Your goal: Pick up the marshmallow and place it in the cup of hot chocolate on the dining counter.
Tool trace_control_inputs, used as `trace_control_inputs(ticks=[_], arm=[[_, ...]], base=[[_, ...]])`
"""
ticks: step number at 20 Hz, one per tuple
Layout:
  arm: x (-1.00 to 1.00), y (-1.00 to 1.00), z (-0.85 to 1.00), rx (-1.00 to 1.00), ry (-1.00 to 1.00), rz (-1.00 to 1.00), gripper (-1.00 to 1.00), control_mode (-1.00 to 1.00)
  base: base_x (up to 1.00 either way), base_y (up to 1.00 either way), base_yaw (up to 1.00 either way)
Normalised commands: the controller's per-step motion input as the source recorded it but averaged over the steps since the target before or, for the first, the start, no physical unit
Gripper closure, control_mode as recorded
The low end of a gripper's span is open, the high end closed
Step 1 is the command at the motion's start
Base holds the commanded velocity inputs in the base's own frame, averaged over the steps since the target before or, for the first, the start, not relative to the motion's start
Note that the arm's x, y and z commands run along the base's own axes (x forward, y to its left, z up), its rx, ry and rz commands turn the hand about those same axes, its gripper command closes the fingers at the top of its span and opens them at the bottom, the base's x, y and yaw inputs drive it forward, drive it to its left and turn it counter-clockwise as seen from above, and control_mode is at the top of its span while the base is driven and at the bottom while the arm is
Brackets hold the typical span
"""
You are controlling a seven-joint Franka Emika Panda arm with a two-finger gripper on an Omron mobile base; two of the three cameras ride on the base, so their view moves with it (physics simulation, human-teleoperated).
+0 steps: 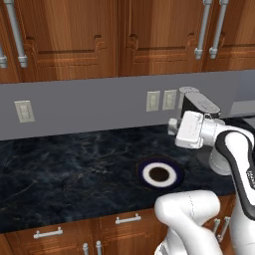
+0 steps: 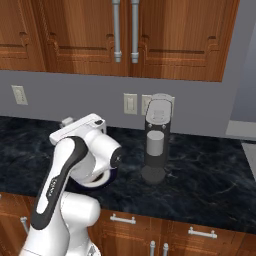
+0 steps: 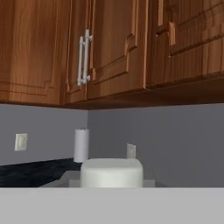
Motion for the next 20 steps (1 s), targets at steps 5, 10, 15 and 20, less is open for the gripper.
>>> trace_control_inputs(ticks=[5, 10, 15, 20], arm=[[-0.34, 0.0, -0.01, 0.03, -0.04, 0.03, 1.0, -1.0], [0.0, 0.0, 0.0, 0.0, 0.0, 0.0, 1.0, 1.0], [0.0, 0.0, 0.0, 0.0, 0.0, 0.0, 1.0, 1.0], [0.0, 0.0, 0.0, 0.0, 0.0, 0.0, 1.0, 1.0]], base=[[0.0, 0.0, 0.0], [-0.9, -0.01, 0.02], [-0.81, -0.47, -0.1], [-0.11, -0.63, -0.54]])
